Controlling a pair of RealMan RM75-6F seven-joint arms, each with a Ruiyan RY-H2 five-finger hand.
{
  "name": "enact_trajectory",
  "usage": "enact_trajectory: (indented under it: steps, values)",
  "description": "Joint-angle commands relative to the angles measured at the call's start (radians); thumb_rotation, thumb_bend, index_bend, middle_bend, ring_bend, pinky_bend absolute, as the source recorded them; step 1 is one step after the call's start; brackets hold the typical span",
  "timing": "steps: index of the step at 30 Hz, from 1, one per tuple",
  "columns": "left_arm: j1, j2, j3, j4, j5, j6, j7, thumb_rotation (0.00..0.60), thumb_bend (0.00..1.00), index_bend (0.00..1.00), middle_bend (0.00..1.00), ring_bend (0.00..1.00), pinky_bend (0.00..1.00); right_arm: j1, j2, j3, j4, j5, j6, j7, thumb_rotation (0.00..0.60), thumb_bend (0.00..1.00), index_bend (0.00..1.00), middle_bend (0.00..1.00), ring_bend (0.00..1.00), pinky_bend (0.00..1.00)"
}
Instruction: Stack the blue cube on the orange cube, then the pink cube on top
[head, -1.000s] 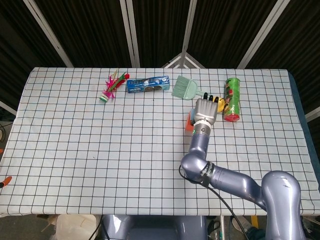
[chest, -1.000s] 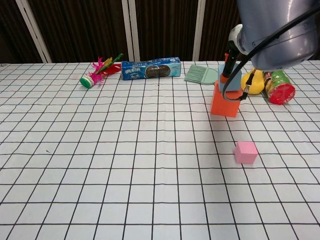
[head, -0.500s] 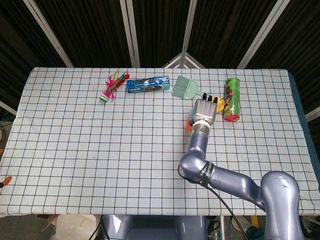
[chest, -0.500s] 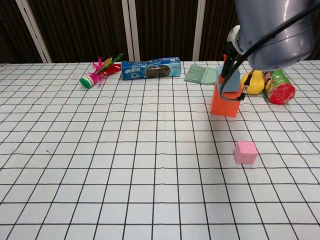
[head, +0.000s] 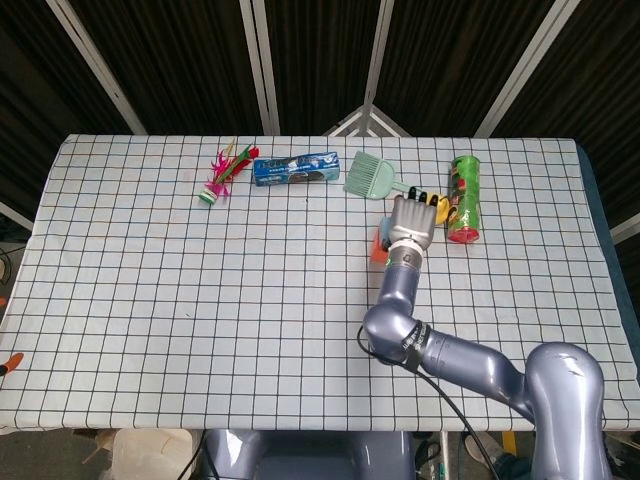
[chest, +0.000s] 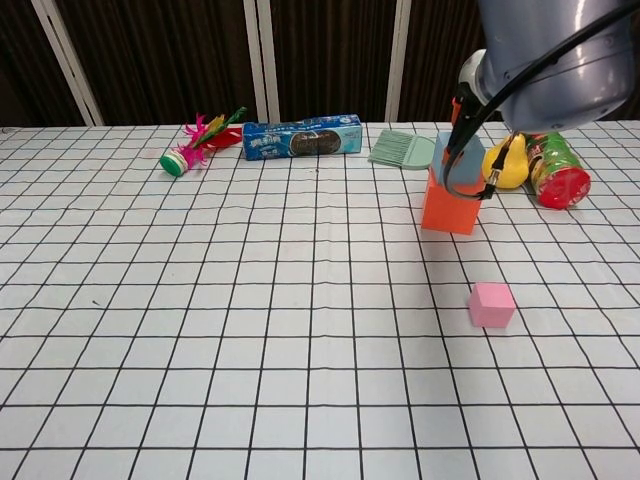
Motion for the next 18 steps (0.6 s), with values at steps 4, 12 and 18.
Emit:
enact_trajectory:
  steps: [4,12,18]
  values:
    - [0.000,-0.001,0.000,0.000,-0.002,0.002,0.003,0.600,0.21,0.22,0.01,0.00,0.02,-0.005,0.003,0.000,0.000,0.003,-0.004,-0.002,0.600,0.60,0.22,0.09,0.09,0.00]
    - [-0.002,-0.002,-0.002,0.003,-0.006,-0.003,0.005,0.600,0.21,0.22,0.01,0.00,0.02,-0.021,0.041,0.002,-0.084,0.044,0.011,-0.050,0.600,0.50,0.04,0.08,0.06,0.00]
    - [-0.008,-0.006,-0.001,0.006,-0.009,-0.012,0.012,0.600,0.21,0.22,0.01,0.00,0.02,-0.080,0.162,0.027,-0.344,0.106,0.075,-0.072,0.600,0.42,0.00,0.08,0.06,0.00]
